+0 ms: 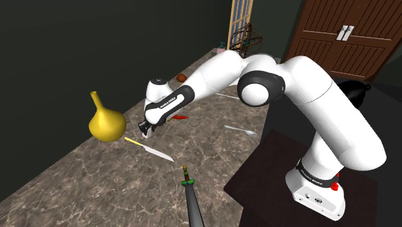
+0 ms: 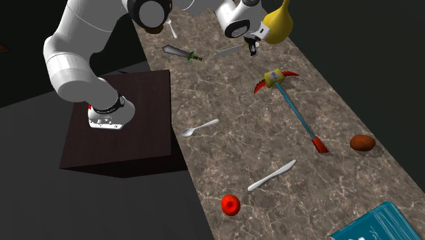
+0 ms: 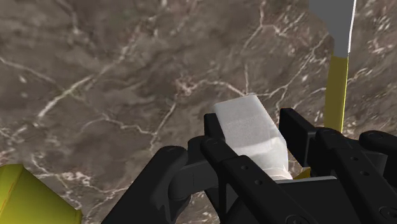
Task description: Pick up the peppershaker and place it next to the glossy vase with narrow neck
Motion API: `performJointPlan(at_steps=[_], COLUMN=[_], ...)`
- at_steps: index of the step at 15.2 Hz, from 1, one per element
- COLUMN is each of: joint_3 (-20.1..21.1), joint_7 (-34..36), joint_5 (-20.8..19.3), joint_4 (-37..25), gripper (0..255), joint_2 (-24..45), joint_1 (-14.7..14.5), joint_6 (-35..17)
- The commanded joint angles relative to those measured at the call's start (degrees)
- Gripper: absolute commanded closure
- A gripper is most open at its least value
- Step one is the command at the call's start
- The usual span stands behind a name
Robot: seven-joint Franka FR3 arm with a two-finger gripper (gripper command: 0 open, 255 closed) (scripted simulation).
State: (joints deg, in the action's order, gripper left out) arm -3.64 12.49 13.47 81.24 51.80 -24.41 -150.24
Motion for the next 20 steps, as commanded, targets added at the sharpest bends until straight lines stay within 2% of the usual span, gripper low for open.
performJointPlan(at_steps=[1,2,3,8,12,20], joint_3=[0.0,0.0,0.0,0.0,-0.5,-0.5], joint_7=[0.0,0.0,0.0,0.0,-0.1,-0.1], joint_5=[0.0,0.0,0.0,0.0,-0.2,-0.2], joint_4=[0.0,0.0,0.0,0.0,6.2,6.2], gripper=[255,255,0,0,0,0], joint_2=[0.0,0.0,0.0,0.0,-7.7,-7.7], joint_1=[0.0,0.0,0.0,0.0,-0.2,-0.2], joint_6=[0.0,0.0,0.0,0.0,1.5,1.5])
